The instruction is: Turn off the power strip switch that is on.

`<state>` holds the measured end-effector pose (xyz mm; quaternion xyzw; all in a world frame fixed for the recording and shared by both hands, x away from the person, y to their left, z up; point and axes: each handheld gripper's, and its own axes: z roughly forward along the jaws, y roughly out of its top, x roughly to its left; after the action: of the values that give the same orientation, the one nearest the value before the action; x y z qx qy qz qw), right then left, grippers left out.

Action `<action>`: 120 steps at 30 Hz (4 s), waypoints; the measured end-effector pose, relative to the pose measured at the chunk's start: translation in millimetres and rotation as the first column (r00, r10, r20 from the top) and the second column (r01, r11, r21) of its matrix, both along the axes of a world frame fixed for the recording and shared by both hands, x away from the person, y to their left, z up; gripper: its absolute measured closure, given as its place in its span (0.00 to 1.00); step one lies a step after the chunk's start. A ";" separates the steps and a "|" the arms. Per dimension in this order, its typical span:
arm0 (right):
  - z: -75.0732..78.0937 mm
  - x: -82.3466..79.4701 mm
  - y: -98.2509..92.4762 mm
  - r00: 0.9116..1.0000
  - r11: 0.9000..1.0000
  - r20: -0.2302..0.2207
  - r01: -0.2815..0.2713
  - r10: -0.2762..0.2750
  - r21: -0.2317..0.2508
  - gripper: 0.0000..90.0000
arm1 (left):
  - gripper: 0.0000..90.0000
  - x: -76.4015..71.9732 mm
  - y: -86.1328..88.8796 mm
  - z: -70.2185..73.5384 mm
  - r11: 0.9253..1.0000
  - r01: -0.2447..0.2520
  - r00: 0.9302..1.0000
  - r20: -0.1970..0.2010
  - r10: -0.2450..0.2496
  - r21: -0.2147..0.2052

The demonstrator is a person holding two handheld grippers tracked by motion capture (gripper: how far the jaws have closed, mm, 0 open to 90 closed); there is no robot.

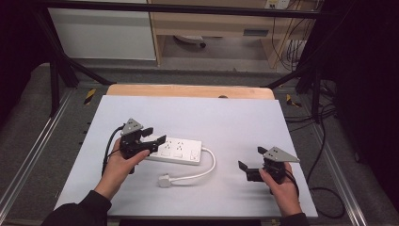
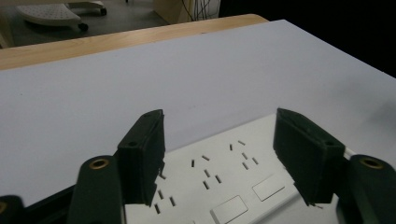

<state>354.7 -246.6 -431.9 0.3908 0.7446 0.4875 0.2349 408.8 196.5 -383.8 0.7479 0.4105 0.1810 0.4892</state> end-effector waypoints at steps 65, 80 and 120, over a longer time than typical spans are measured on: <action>-0.2 -0.1 -2.2 1.000 1.000 -0.014 0.001 -0.001 0.004 0.05 | 1.00 1.0 -4.8 -36.8 0.994 0.090 0.989 -0.119 -0.083 0.056; -0.1 0.1 -3.0 1.000 1.000 -0.014 0.004 -0.004 0.005 0.04 | 1.00 1.3 -7.4 -44.5 0.991 0.102 0.986 -0.140 -0.090 0.083; -0.2 0.2 -3.5 1.000 1.000 -0.025 0.002 -0.002 0.010 0.04 | 1.00 3.4 -11.4 -51.0 0.988 0.117 0.984 -0.148 -0.101 0.103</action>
<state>354.8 -250.0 -432.1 0.3986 0.7447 0.4862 0.2240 412.2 185.1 -434.9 0.8064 0.3919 0.1227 0.4255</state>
